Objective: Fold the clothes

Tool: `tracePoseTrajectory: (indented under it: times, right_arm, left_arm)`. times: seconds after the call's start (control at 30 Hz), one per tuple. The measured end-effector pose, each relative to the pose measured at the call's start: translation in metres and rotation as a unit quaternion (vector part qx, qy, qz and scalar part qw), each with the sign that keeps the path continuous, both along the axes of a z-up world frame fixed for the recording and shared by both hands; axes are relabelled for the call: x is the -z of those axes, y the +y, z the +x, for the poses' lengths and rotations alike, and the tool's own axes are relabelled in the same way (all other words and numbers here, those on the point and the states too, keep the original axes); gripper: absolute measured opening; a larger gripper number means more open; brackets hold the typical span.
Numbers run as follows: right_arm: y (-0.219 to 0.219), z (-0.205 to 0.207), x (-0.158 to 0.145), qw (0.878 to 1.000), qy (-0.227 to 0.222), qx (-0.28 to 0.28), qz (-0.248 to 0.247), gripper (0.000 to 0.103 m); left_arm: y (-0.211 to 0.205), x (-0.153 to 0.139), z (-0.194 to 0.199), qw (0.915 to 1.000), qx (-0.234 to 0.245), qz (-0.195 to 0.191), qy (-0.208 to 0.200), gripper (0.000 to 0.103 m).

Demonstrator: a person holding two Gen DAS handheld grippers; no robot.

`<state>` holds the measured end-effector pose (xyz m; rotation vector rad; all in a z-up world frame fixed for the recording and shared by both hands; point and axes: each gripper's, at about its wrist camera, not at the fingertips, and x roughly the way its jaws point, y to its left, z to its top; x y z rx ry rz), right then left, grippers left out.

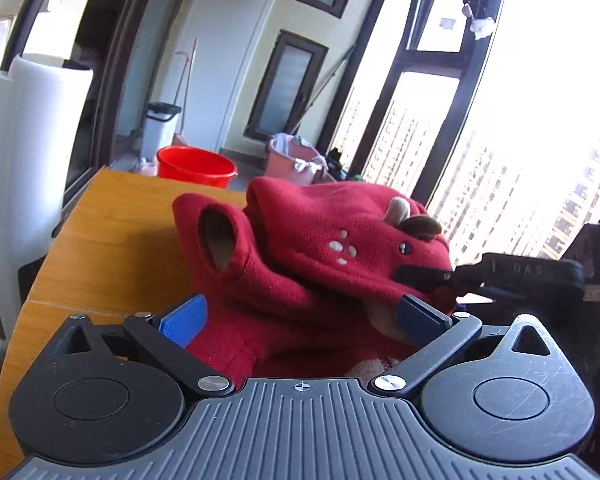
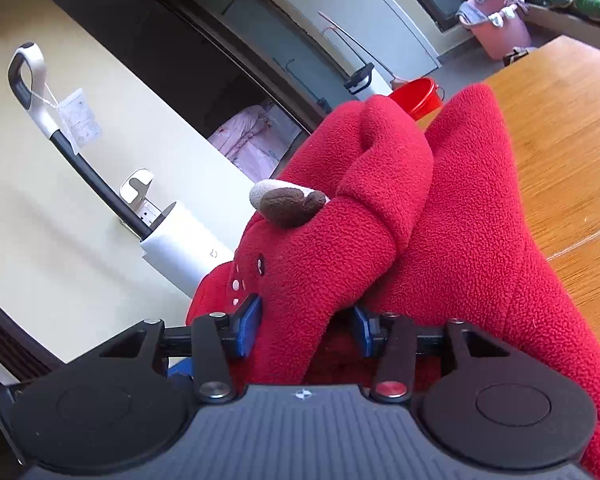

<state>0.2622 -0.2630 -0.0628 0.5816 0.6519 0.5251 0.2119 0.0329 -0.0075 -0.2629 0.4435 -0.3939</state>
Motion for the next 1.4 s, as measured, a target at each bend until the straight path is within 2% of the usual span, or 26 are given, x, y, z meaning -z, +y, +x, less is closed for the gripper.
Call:
tracePoseTrajectory:
  times: [0.07, 0.13, 0.23, 0.27, 0.3, 0.33, 0.4, 0.47, 0.53, 0.6, 0.63, 0.7, 0.77, 0.87, 0.97, 1.0, 1.1, 1.27, 1.33, 1.4]
  right_arm:
    - [0.005, -0.004, -0.005, 0.999, -0.015, -0.003, -0.031, 0.054]
    - [0.009, -0.003, -0.006, 0.999, -0.019, -0.001, -0.035, 0.056]
    - [0.013, -0.002, -0.007, 0.999, -0.025, 0.003, -0.038, 0.057]
    - [0.012, -0.003, -0.008, 0.999, -0.028, 0.004, -0.042, 0.057]
    - [0.011, -0.005, -0.010, 0.998, -0.030, 0.004, -0.047, 0.058]
    - [0.010, -0.007, -0.012, 0.998, -0.034, 0.004, -0.054, 0.060]
    - [0.002, -0.016, -0.018, 0.996, -0.045, 0.006, -0.071, 0.065]
    - [-0.009, -0.024, -0.024, 0.995, -0.054, 0.016, -0.085, 0.075]
    - [-0.020, -0.031, -0.033, 0.993, -0.067, 0.029, -0.094, 0.075]
    - [-0.026, -0.034, -0.051, 0.989, -0.106, 0.035, -0.097, 0.064]
    - [-0.026, -0.034, -0.060, 0.986, -0.129, 0.037, -0.100, 0.051]
    - [-0.020, -0.030, -0.077, 0.979, -0.169, 0.042, -0.105, 0.049]
    - [-0.009, -0.018, -0.086, 0.976, -0.187, 0.035, -0.106, 0.049]
    - [0.012, 0.009, -0.077, 0.978, -0.169, 0.027, -0.119, 0.049]
    - [0.027, 0.035, -0.044, 0.980, -0.107, 0.034, -0.166, 0.053]
    - [0.024, 0.037, -0.035, 0.982, -0.100, 0.037, -0.159, 0.054]
    - [0.012, 0.034, -0.022, 0.986, -0.094, 0.043, -0.127, 0.054]
    - [0.013, 0.020, -0.019, 0.980, -0.115, 0.057, -0.150, 0.054]
    - [0.012, 0.014, -0.018, 0.979, -0.126, 0.066, -0.146, 0.055]
    - [0.005, 0.011, -0.017, 0.981, -0.132, 0.069, -0.127, 0.057]
  left_arm:
    - [-0.005, -0.019, -0.004, 0.9993, 0.006, -0.016, -0.033, 0.103]
    - [-0.018, -0.035, 0.002, 0.9983, 0.010, -0.012, -0.055, 0.103]
    - [-0.039, -0.037, 0.024, 0.9979, 0.028, 0.014, -0.057, 0.100]
    - [-0.046, -0.031, 0.034, 0.9980, 0.031, 0.029, -0.047, 0.087]
    - [-0.052, -0.022, 0.046, 0.9979, 0.032, 0.047, -0.030, 0.069]
    - [-0.054, -0.012, 0.055, 0.9977, 0.027, 0.060, -0.015, 0.062]
    - [-0.051, 0.008, 0.065, 0.9975, 0.009, 0.070, 0.008, 0.066]
    - [-0.042, 0.018, 0.063, 0.9983, -0.002, 0.057, 0.014, 0.073]
    - [-0.037, 0.022, 0.063, 0.9987, -0.005, 0.047, 0.019, 0.076]
    - [-0.036, 0.023, 0.066, 0.9987, -0.006, 0.045, 0.022, 0.079]
    - [-0.037, 0.023, 0.067, 0.9987, -0.006, 0.046, 0.022, 0.080]
    - [-0.037, 0.024, 0.066, 0.9985, -0.006, 0.050, 0.020, 0.081]
    - [-0.035, 0.024, 0.066, 0.9985, -0.006, 0.050, 0.020, 0.082]
    - [-0.034, 0.024, 0.067, 0.9986, -0.007, 0.049, 0.021, 0.083]
    - [-0.034, 0.023, 0.068, 0.9984, -0.006, 0.052, 0.022, 0.083]
    - [-0.035, 0.024, 0.068, 0.9983, -0.005, 0.054, 0.022, 0.084]
    - [-0.037, 0.024, 0.069, 0.9982, -0.002, 0.056, 0.022, 0.087]
    - [-0.032, 0.015, 0.057, 0.9984, -0.019, 0.050, 0.016, 0.087]
    - [-0.026, 0.009, 0.047, 0.9996, -0.005, 0.017, 0.023, 0.087]
    - [-0.024, 0.007, 0.038, 0.9984, 0.031, -0.027, 0.039, 0.082]
